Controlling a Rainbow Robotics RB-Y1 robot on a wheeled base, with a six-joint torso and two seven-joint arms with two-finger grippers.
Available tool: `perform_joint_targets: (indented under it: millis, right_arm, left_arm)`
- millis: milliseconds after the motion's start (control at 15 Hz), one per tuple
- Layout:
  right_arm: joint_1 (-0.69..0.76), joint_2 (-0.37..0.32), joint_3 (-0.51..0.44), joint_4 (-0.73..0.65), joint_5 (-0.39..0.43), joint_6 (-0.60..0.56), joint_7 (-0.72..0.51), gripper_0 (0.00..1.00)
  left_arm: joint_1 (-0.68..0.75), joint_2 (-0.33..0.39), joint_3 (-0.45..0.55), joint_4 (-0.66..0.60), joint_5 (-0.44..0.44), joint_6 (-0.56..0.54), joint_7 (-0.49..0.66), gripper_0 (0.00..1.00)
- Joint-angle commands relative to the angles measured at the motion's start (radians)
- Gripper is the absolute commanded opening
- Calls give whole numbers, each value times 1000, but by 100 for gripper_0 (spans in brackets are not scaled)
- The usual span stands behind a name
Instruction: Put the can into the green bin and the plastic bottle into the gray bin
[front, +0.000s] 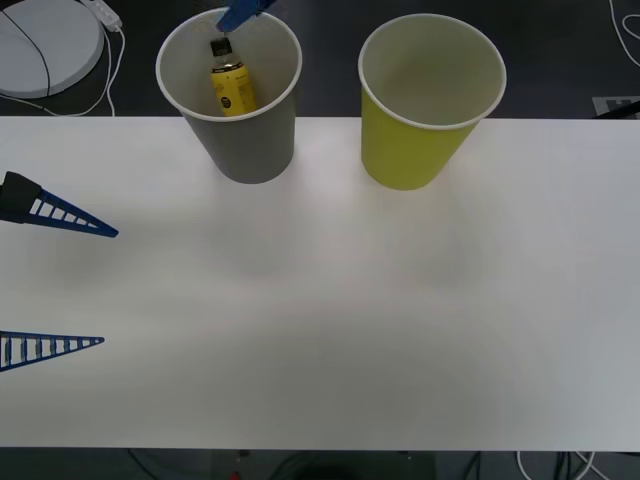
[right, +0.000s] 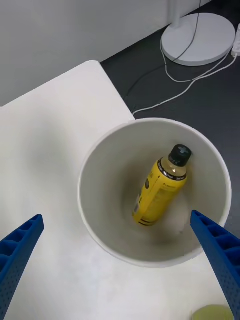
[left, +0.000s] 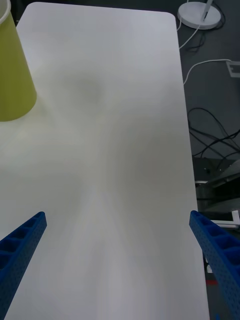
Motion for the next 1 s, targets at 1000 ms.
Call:
perform_joint_targets:
  millis: [1000]
  right_arm:
    - [650,-404,-466,-773,63,39,104,100]
  left_arm:
    - [0,0,0,0,0,0,0,100]
